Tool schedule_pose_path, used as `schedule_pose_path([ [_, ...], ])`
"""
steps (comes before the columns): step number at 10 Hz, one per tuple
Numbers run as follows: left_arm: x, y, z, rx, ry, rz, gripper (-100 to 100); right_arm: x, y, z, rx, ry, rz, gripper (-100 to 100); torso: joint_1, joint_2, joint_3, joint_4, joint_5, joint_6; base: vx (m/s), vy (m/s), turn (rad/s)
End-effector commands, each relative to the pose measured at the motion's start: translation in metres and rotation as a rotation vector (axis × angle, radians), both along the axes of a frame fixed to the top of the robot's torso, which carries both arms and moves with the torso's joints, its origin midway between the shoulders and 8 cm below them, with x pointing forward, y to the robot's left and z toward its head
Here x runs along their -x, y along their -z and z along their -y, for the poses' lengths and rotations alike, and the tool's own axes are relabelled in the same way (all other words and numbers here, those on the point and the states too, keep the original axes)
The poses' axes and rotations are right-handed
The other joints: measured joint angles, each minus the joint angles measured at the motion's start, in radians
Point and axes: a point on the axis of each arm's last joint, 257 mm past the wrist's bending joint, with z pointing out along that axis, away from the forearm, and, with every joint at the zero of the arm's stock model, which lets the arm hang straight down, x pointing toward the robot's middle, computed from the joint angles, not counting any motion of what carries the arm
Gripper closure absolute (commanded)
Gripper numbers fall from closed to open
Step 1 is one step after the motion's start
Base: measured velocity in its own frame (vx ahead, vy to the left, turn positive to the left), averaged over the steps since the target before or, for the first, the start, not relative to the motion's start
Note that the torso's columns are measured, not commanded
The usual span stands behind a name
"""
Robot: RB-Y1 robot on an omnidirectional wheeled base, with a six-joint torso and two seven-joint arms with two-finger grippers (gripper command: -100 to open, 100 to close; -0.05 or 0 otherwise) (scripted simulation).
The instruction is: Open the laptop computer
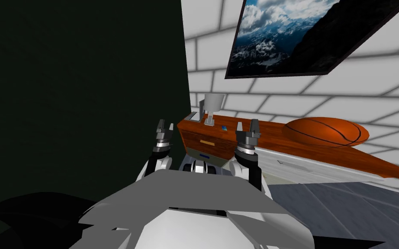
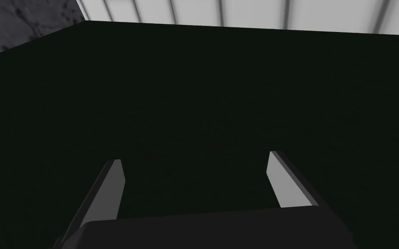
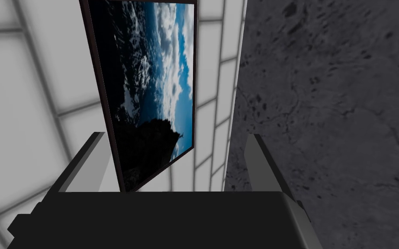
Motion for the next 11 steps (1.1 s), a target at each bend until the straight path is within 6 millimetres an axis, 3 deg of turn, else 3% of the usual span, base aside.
schedule_pose_path([
  [1,-0.01,-0.004,0.017,0.01,0.083,0.012,-100,0.0,0.0,0.0,0.0,0.0,0.0,0,0.0,0.003,-0.004,0.003,0.0,0.0,-0.003,-0.087,-0.089],
  [4,-0.025,-0.004,0.041,0.017,0.197,0.011,-100,0.0,0.0,0.0,0.0,0.0,0.0,0,0.003,0.004,-0.005,0.004,0.001,0.0,-0.003,-0.099,-0.108],
  [11,-0.054,0.008,0.073,0.003,0.356,-0.048,-100,0.0,0.0,0.0,0.0,0.0,0.0,0,0.001,0.004,-0.005,0.004,0.0,0.0,0.001,-0.09,-0.075],
])
